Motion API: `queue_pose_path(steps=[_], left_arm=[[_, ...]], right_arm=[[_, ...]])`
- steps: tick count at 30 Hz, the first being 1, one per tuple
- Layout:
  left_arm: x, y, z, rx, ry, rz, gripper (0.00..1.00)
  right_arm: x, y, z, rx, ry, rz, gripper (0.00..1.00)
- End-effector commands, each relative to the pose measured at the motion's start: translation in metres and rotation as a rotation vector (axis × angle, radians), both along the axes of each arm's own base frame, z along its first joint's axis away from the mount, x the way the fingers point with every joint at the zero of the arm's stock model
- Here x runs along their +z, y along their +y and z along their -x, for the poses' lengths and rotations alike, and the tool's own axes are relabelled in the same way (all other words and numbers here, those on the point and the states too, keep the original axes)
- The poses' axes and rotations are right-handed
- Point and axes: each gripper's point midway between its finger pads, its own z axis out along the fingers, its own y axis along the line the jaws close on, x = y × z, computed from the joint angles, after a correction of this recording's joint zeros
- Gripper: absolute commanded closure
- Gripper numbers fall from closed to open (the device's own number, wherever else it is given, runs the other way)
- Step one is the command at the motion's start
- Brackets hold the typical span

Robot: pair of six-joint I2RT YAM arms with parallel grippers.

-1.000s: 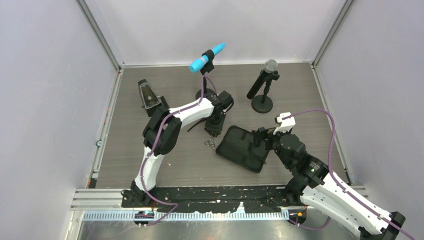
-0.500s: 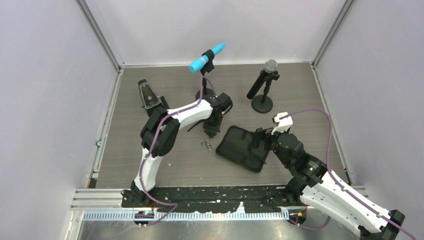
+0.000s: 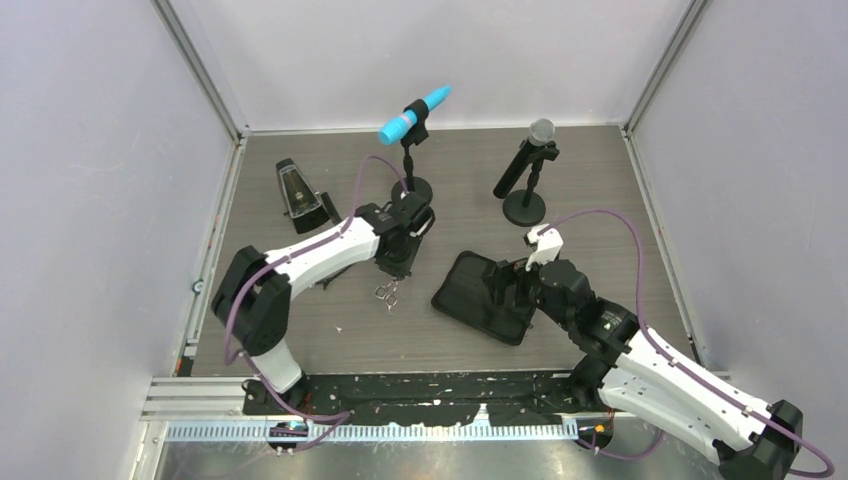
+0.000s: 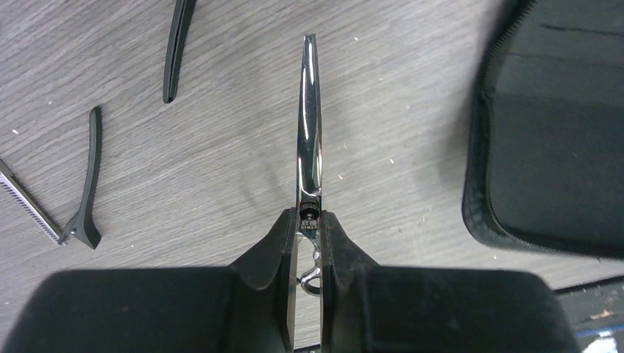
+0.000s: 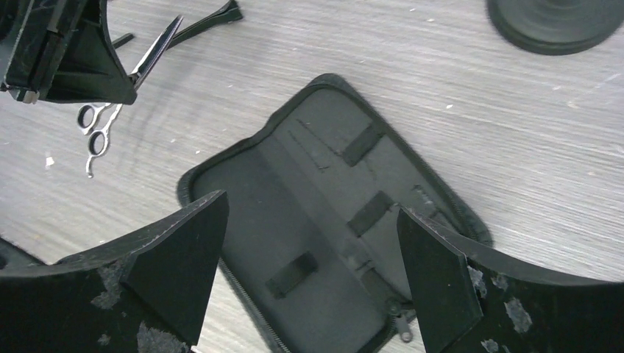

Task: Sort the hair-cutting tools
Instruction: Pick up the scissors from the center of the board.

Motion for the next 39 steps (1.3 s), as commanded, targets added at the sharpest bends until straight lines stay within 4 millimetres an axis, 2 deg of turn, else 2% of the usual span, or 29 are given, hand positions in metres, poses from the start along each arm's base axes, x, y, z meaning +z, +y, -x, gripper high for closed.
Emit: queue_pose_path(steps=[1, 6, 13, 27, 35, 39], left_arm=[[0.032, -0.018, 0.001, -0.102, -0.109, 0.136, 1.0], [0.055, -0.029, 0.013, -0.16, -0.156, 0.209, 1.0], [0.074, -0.041, 0.029, -0.279, -0.233, 0.223, 1.0], [0.101, -0.074, 0.053, -0.388, -0.285, 0.299, 1.0], [0.115, -0.093, 0.064, -0.427, -0.313, 0.37, 1.0], [0.118, -0.096, 0.067, -0.436, -0.319, 0.387, 1.0]], right_arm=[[0.034, 0.034, 0.001, 0.077, 0.011, -0.175, 0.04], [0.033, 0.055, -0.004, 0.129, 0.059, -0.217, 0.04], [0.05, 0.081, -0.011, 0.21, 0.087, -0.374, 0.0], [0.061, 0.093, -0.03, 0.186, 0.118, -0.517, 0.09], [0.051, 0.101, -0.033, 0.188, 0.165, -0.571, 0.14], [0.05, 0.108, -0.031, 0.219, 0.181, -0.601, 0.19]])
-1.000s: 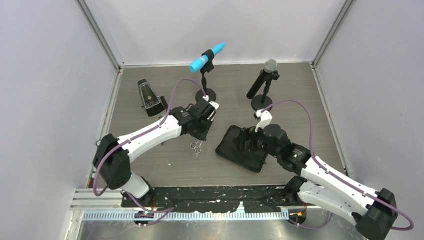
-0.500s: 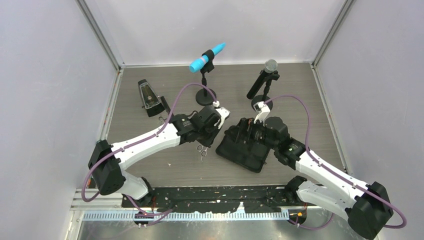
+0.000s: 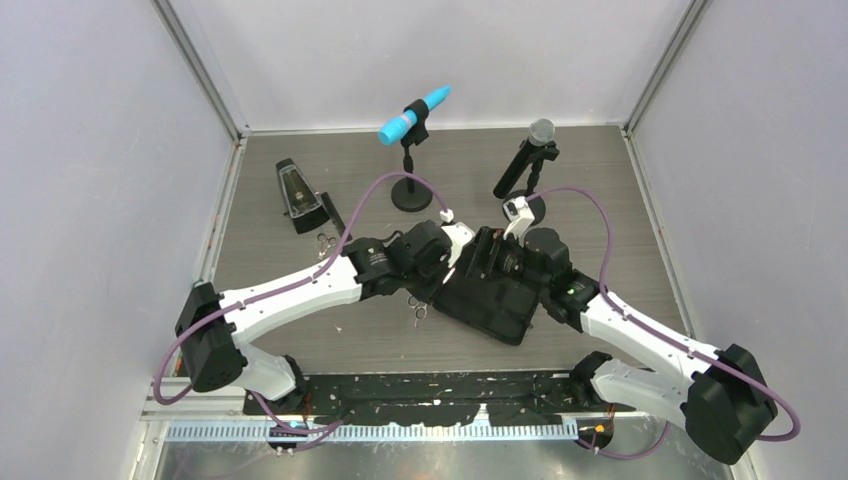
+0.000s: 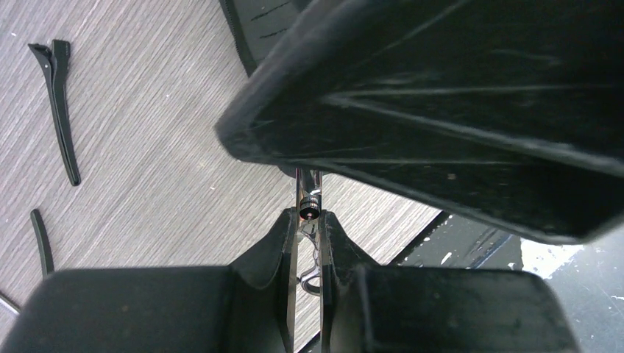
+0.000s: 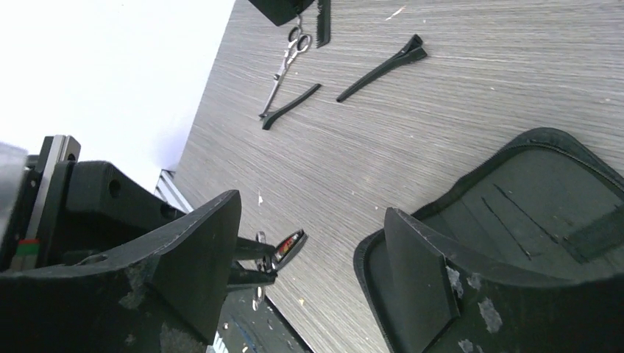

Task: Sort the hair-cutting tools
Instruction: Pick up the scissors from the center of the board.

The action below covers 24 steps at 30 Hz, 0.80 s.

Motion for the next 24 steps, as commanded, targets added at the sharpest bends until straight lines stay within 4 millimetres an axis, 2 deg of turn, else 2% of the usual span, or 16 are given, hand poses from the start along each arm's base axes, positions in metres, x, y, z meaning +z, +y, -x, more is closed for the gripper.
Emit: queue_pose_path(steps=[1, 8, 10, 11, 13, 14, 16, 17, 18, 24], left_arm=[[0.039, -0.018, -0.003, -0.017, -0.067, 0.135, 1.0], [0.045, -0.021, -0.003, -0.028, -0.078, 0.16, 1.0], [0.046, -0.021, -0.005, -0.031, -0.085, 0.161, 1.0], [0.047, -0.021, -0.005, -0.033, -0.09, 0.162, 1.0], [0.047, -0.021, -0.006, -0.035, -0.098, 0.159, 1.0], [0.048, -0.021, -0.007, -0.036, -0.105, 0.158, 1.0], [0.048, -0.02, -0.009, -0.032, -0.118, 0.154, 1.0], [0.05, -0.02, -0.011, -0.029, -0.128, 0.156, 1.0], [0.051, -0.02, -0.012, -0.026, -0.14, 0.159, 0.97], [0.066, -0.013, -0.03, 0.034, -0.221, 0.222, 0.68]], right_arm=[[0.023, 0.013, -0.001, 0.041, -0.038, -0.102, 0.2], [0.015, 0.017, 0.002, 0.063, -0.007, -0.126, 0.27], [0.013, 0.018, 0.003, 0.067, 0.003, -0.13, 0.37], [0.012, 0.018, 0.003, 0.067, 0.005, -0.129, 0.47], [0.011, 0.019, 0.003, 0.067, 0.009, -0.131, 0.6], [0.012, 0.019, 0.003, 0.065, 0.009, -0.133, 0.63], [0.013, 0.018, 0.002, 0.061, 0.003, -0.135, 0.83], [0.015, 0.018, 0.002, 0.058, 0.001, -0.137, 0.89], [0.016, 0.017, 0.001, 0.054, -0.002, -0.14, 0.93], [0.026, 0.01, -0.003, 0.014, -0.039, -0.18, 0.95]])
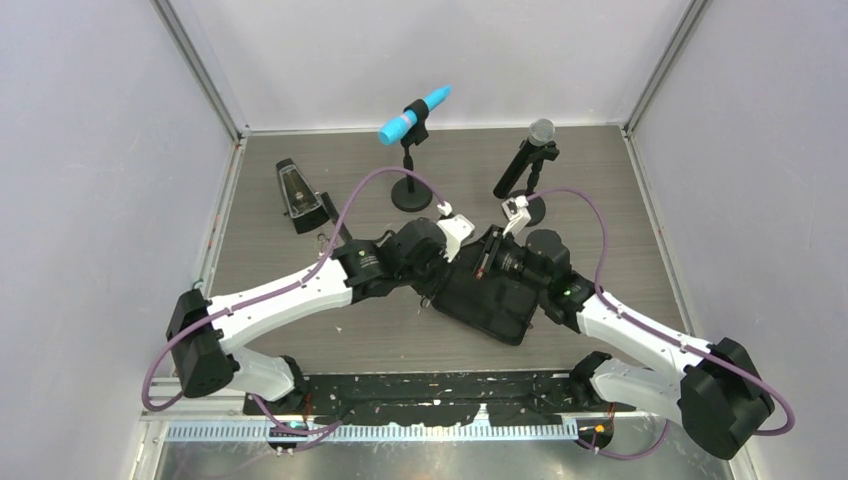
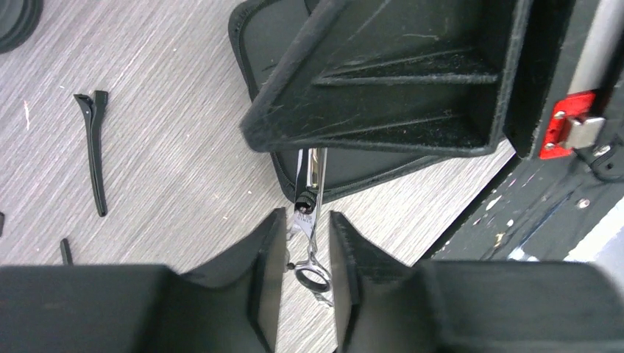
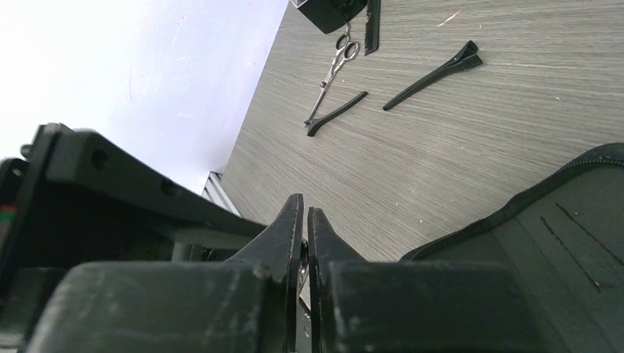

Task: Sort the hair-cutting tools
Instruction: Pick up the scissors from the center of the board.

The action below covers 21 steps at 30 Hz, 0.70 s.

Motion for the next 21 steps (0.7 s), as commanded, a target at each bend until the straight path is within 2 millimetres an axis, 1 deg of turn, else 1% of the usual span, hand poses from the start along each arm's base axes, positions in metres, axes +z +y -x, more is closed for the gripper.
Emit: queue_pose_path(steps=[1, 2, 5, 6, 8, 9, 10, 11, 13, 16, 17, 18, 19, 20, 21], left_arm=[[0.046, -0.002, -0.025, 0.058, -0.134, 0.169, 0.62], [0.049, 0.001, -0.027, 0.066, -0.13, 0.194, 0.53], [0.058, 0.012, -0.036, 0.104, -0.115, 0.262, 0.25], [0.061, 0.017, -0.039, 0.121, -0.112, 0.28, 0.18], [0.07, 0.025, -0.042, 0.147, -0.107, 0.332, 0.07], [0.073, 0.03, -0.044, 0.169, -0.101, 0.356, 0.04], [0.077, 0.031, -0.042, 0.17, -0.082, 0.396, 0.02], [0.077, 0.033, -0.042, 0.18, -0.063, 0.437, 0.01], [0.082, 0.039, -0.042, 0.208, -0.018, 0.543, 0.0], [0.087, 0.043, -0.034, 0.225, 0.052, 0.695, 0.0], [0.09, 0.043, -0.031, 0.225, 0.058, 0.73, 0.0], [0.093, 0.044, -0.028, 0.225, 0.063, 0.763, 0.0], [0.096, 0.043, -0.025, 0.227, 0.071, 0.798, 0.01], [0.097, 0.044, -0.023, 0.234, 0.084, 0.827, 0.0], [0.102, 0.044, -0.021, 0.236, 0.086, 0.866, 0.0]], right_arm=[[0.017, -0.011, -0.008, -0.063, -0.06, -0.052, 0.95], [0.017, -0.012, -0.009, -0.073, -0.061, -0.055, 0.95], [0.029, -0.021, -0.014, -0.115, -0.091, -0.089, 0.95], [0.032, -0.023, -0.014, -0.123, -0.099, -0.098, 0.95], [0.039, -0.029, -0.016, -0.145, -0.124, -0.125, 0.95], [0.046, -0.032, -0.018, -0.159, -0.142, -0.149, 0.95], [0.047, -0.035, -0.016, -0.166, -0.152, -0.161, 0.95], [0.054, -0.038, -0.018, -0.178, -0.172, -0.185, 0.95], [0.058, -0.044, -0.016, -0.196, -0.195, -0.221, 0.95], [0.077, -0.052, -0.01, -0.212, -0.257, -0.298, 0.95], [0.076, -0.054, -0.009, -0.215, -0.261, -0.31, 0.95], [0.088, -0.057, -0.006, -0.22, -0.293, -0.349, 0.95], [0.089, -0.059, -0.004, -0.223, -0.302, -0.362, 0.95], [0.096, -0.061, -0.003, -0.229, -0.319, -0.388, 0.95], [0.097, -0.062, -0.001, -0.231, -0.327, -0.397, 0.95]])
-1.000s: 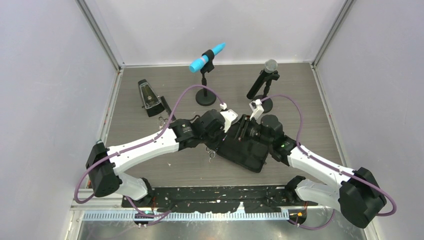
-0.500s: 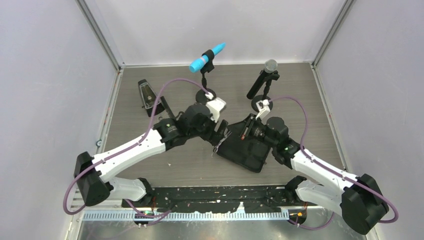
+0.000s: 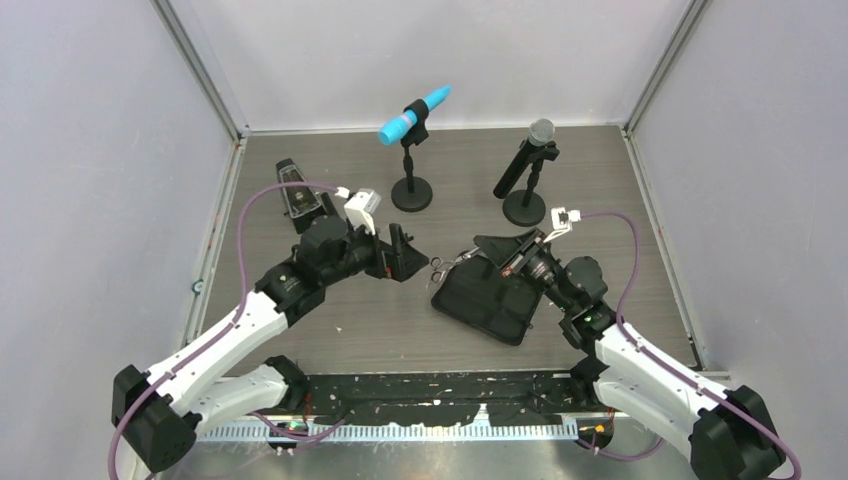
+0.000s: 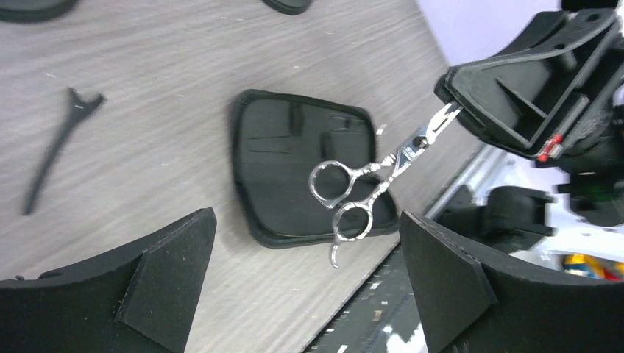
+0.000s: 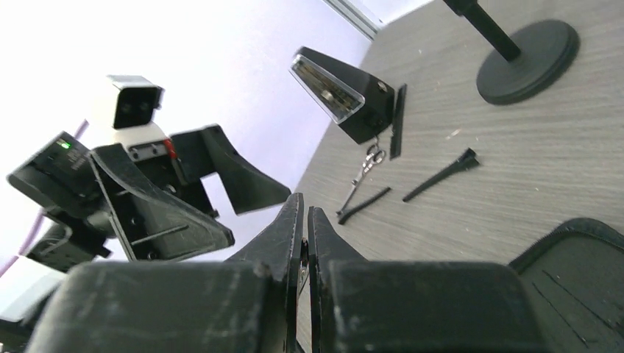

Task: Sort the hair-cutting tools
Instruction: Pick up the scissors from the center of the board.

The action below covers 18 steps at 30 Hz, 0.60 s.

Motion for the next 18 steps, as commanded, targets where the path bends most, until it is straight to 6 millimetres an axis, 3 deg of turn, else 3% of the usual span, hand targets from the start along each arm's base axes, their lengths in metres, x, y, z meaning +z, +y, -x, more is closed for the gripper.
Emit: queue_pose_path(steps=[1, 7, 16, 18], left_arm=[[0.051, -0.018, 0.012, -0.04, -0.028, 0.293, 0.0], [0.059, -0.024, 0.017, -0.047, 0.002, 0.453, 0.04], [0.071, -0.038, 0.017, -0.087, 0.062, 0.654, 0.13], [0.075, -0.041, 0.018, -0.104, 0.075, 0.71, 0.19]], right_arm=[[0.06, -0.012, 0.007, -0.032, -0.179, -0.172, 0.95], [0.079, -0.014, 0.017, -0.002, -0.231, -0.267, 0.95], [0.088, -0.02, 0.029, 0.016, -0.254, -0.329, 0.95], [0.091, -0.021, 0.031, 0.02, -0.261, -0.345, 0.95]])
